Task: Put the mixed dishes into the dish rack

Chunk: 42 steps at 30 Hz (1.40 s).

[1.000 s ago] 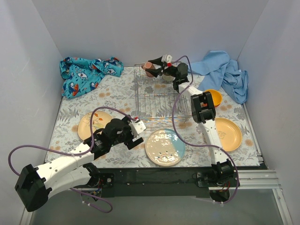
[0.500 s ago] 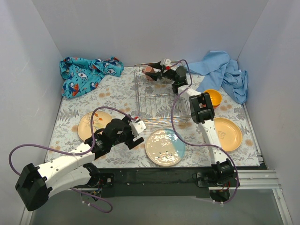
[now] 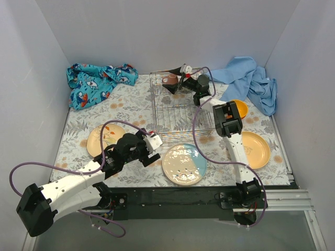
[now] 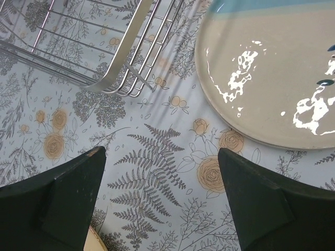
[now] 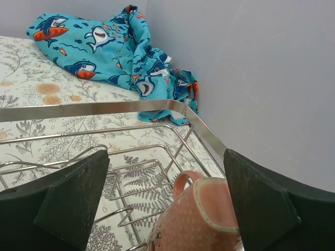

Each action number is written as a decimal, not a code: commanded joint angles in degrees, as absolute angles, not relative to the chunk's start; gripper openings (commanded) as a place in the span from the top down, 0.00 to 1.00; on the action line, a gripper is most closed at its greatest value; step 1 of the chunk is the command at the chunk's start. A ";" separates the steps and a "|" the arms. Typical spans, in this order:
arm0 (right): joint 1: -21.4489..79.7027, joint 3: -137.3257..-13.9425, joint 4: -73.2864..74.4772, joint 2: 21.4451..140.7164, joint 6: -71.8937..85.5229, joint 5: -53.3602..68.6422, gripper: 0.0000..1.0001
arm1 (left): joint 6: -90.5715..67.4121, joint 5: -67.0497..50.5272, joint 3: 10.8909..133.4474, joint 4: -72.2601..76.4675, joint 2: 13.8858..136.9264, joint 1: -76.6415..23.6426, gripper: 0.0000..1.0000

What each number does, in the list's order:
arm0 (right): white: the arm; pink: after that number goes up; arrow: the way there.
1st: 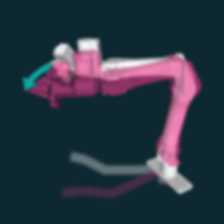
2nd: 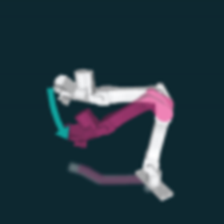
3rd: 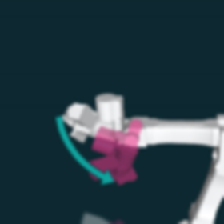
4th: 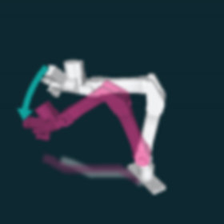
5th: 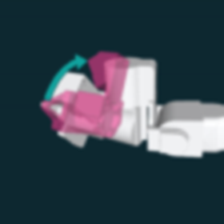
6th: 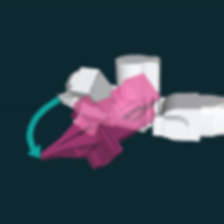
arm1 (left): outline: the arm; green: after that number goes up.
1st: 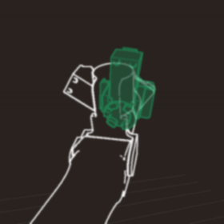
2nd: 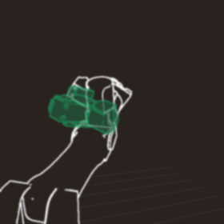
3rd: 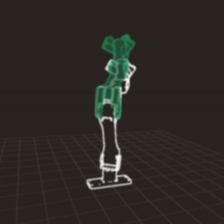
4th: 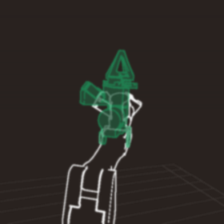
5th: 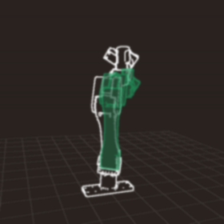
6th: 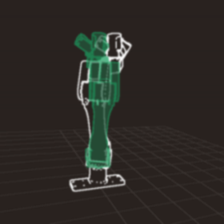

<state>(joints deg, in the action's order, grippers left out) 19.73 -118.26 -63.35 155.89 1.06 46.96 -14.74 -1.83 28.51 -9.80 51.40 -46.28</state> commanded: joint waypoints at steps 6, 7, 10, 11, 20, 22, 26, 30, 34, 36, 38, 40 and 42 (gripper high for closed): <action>19.51 -113.91 -63.38 141.07 0.18 44.30 0.02 | -12.40 3.60 27.86 -3.61 49.31 -46.32 0.07; 19.42 -113.82 -62.06 140.11 0.18 43.95 0.02 | -11.96 3.86 28.12 -3.43 49.39 -46.32 0.07; 19.42 -111.72 -58.73 135.54 0.18 41.41 0.02 | -11.69 4.74 29.62 -2.29 49.22 -46.32 0.06; 19.51 -110.14 -58.02 131.96 -2.87 40.53 0.02 | -11.52 5.44 30.23 -1.76 49.13 -46.32 0.05; 17.76 -110.36 -10.88 115.67 -11.08 17.41 0.02 | -15.89 6.33 40.76 -1.91 54.13 -44.13 0.02; 16.26 -115.81 8.38 114.62 -10.11 13.72 0.02 | -20.20 5.02 46.19 -5.96 57.20 -42.20 0.02; 15.38 -108.83 22.22 107.94 -11.95 8.01 0.02 | -26.61 1.33 52.11 -7.47 63.96 -37.01 0.02; 14.86 -100.56 30.21 102.58 -12.92 1.68 0.03 | -35.32 -2.28 62.91 -14.75 74.07 -30.51 0.04; 14.24 -91.60 31.03 96.61 -11.78 3.25 0.10 | -39.01 -1.50 70.65 -17.14 82.34 -29.88 0.10; 14.15 -88.25 30.94 95.54 -11.43 2.12 0.12 | -40.68 -0.70 72.59 -17.31 85.50 -29.62 0.13; 13.80 -87.10 31.03 94.84 -11.16 2.28 0.13 | -43.06 1.40 72.86 -16.88 86.57 -29.44 0.19; 13.45 -86.92 31.11 95.44 -11.16 2.55 0.15 | -43.94 2.02 72.34 -16.26 87.36 -29.27 0.25; 13.27 -87.62 31.20 96.41 -10.99 1.76 0.16 | -45.78 3.77 71.72 -16.00 87.89 -29.01 0.32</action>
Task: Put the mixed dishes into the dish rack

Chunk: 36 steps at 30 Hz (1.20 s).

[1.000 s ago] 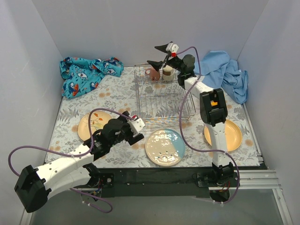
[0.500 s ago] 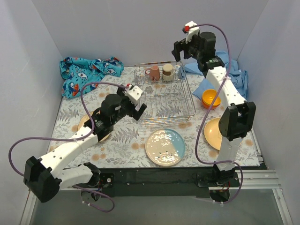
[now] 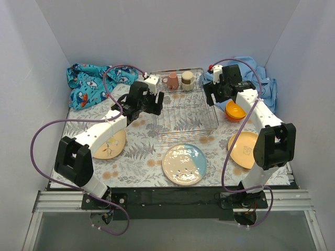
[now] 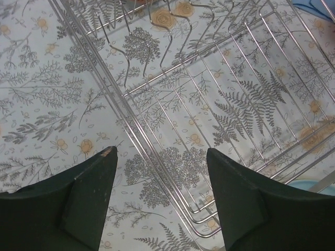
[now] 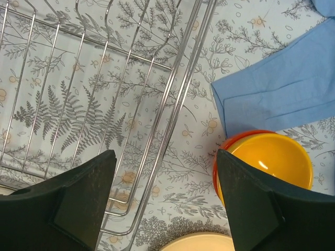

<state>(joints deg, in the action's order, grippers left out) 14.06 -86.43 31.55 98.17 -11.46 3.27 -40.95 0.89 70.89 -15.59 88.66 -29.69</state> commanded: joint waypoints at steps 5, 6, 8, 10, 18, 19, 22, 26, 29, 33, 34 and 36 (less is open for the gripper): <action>13.01 -88.59 31.29 100.45 -10.81 2.81 0.21 | -51.15 3.35 71.28 -17.84 90.26 -27.51 0.36; 13.01 -88.59 31.29 100.81 -10.81 3.60 0.22 | -51.85 2.56 71.19 -18.02 90.52 -27.42 0.36; 13.01 -88.51 31.29 102.04 -10.81 4.30 0.25 | -52.47 1.32 71.28 -18.28 91.84 -27.42 0.37; 12.92 -88.59 31.12 103.09 -10.98 5.18 0.27 | -52.91 1.05 71.37 -18.28 92.72 -27.42 0.37; 12.92 -90.97 30.50 105.64 -10.11 5.71 0.34 | -53.35 0.18 72.07 -17.93 96.50 -26.54 0.37; 13.01 -90.88 30.41 105.91 -10.11 5.89 0.35 | -53.44 0.09 72.16 -17.93 96.76 -26.46 0.37; 13.01 -90.44 30.85 105.91 -9.41 8.17 0.45 | -53.35 0.09 72.25 -18.19 97.12 -26.37 0.37; 13.53 -88.60 31.11 105.21 -7.12 11.07 0.48 | -53.26 0.09 71.37 -19.24 95.89 -26.28 0.37; 14.76 -86.58 30.85 104.15 -6.86 11.69 0.48 | -53.09 0.09 69.79 -19.69 94.32 -26.28 0.37; 16.43 -85.61 30.67 103.27 -6.59 13.01 0.48 | -52.74 0.09 68.03 -20.13 92.55 -26.10 0.36; 16.78 -85.43 30.76 103.10 -6.42 13.01 0.48 | -52.82 0.09 67.33 -20.13 92.20 -26.10 0.36; 17.40 -85.34 30.76 102.75 -6.33 13.18 0.48 | -52.65 0.09 66.62 -20.13 91.50 -26.02 0.36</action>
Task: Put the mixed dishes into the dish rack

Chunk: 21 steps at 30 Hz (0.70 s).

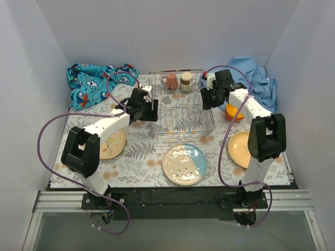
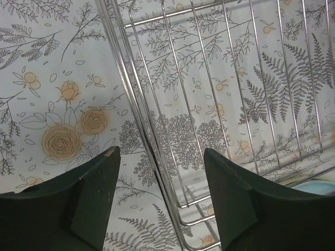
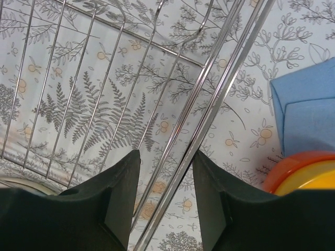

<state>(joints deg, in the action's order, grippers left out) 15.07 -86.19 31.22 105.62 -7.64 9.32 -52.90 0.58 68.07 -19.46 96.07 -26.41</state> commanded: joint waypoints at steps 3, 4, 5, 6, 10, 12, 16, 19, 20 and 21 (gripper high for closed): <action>18.02 -84.73 30.76 101.78 -6.06 12.49 0.46 | -52.65 0.09 65.74 -20.13 90.09 -26.02 0.35; 18.02 -84.64 30.76 101.43 -6.06 11.61 0.45 | -52.73 -0.87 65.48 -20.13 89.83 -26.02 0.34; 18.02 -84.38 30.76 101.16 -6.06 8.64 0.40 | -52.82 -1.75 65.39 -20.13 89.56 -26.02 0.34; 18.02 -84.38 30.76 100.47 -6.24 6.87 0.37 | -52.82 -1.76 65.30 -20.21 88.86 -26.02 0.34; 17.32 -84.55 31.55 98.70 -7.12 2.20 0.29 | -52.21 -1.58 65.57 -20.65 87.28 -26.02 0.27; 16.70 -84.64 32.25 97.92 -7.29 1.67 0.26 | -51.24 -0.80 65.83 -20.92 86.75 -26.02 0.22; 16.00 -84.11 33.66 95.89 -8.70 0.35 0.22 | -48.35 2.02 66.88 -22.41 84.65 -26.02 0.12; 14.33 -84.29 34.10 94.14 -8.88 0.61 0.21 | -45.36 4.21 69.25 -25.38 83.94 -25.93 0.08; 13.11 -84.46 34.36 93.70 -8.79 1.75 0.20 | -44.13 4.39 70.04 -26.36 83.67 -25.75 0.07; 12.49 -84.72 34.54 93.08 -8.53 2.02 0.20 | -42.29 4.57 71.09 -27.59 83.58 -25.58 0.07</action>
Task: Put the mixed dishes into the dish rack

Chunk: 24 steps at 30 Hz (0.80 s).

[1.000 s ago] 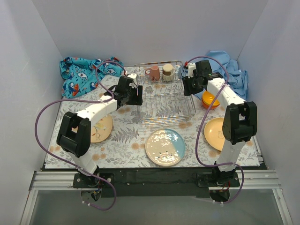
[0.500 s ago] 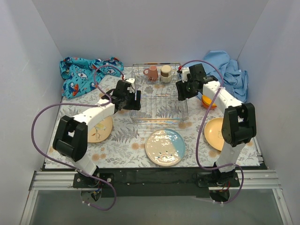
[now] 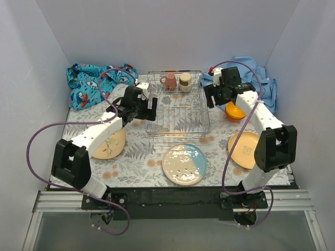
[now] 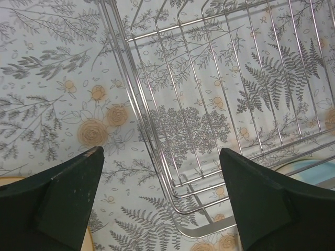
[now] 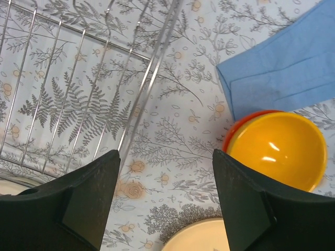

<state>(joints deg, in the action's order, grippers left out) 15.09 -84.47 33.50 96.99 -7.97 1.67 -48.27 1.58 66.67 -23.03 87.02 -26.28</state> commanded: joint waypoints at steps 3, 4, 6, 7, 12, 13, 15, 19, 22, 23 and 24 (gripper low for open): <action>10.20 -84.64 35.33 91.59 -8.43 2.20 0.20 | -39.82 3.87 73.82 -32.07 82.27 -23.91 0.07; 9.67 -84.55 35.51 91.15 -9.05 1.76 0.20 | -36.86 3.08 73.92 -33.21 81.57 -23.82 0.07; 7.48 -82.80 35.42 90.18 -9.67 1.14 0.20 | -34.03 1.59 73.57 -33.57 79.12 -23.73 0.08; 6.60 -82.10 35.51 90.00 -9.75 1.14 0.20 | -32.71 0.71 73.30 -33.23 78.41 -23.82 0.08; 0.62 -80.07 35.42 90.79 -9.84 2.99 0.27 | -32.52 -4.04 72.52 -34.02 77.52 -23.82 0.14; 0.62 -80.33 35.25 91.31 -10.37 2.64 0.27 | -32.35 -4.22 71.81 -33.23 77.26 -23.82 0.14; -1.22 -81.55 34.72 93.06 -12.38 0.71 0.29 | -31.91 -3.96 69.88 -32.44 77.52 -23.73 0.15; -3.86 -85.69 34.45 97.11 -13.01 0.88 0.32 | -32.52 -3.43 69.43 -31.38 79.80 -22.94 0.16; -5.36 -88.84 34.19 101.15 -13.01 0.70 0.34 | -33.04 -2.47 70.74 -31.81 83.57 -22.33 0.17; -6.06 -89.55 34.19 102.82 -13.27 1.23 0.34 | -33.31 -2.55 71.53 -32.34 85.67 -21.98 0.17; -6.24 -90.08 34.10 103.44 -13.53 1.49 0.35 | -33.22 -2.64 72.24 -32.78 86.65 -21.89 0.18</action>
<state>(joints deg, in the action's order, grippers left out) -4.51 -85.49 35.86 100.07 -12.23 1.23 -33.30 -2.63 69.95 -31.46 82.46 -22.92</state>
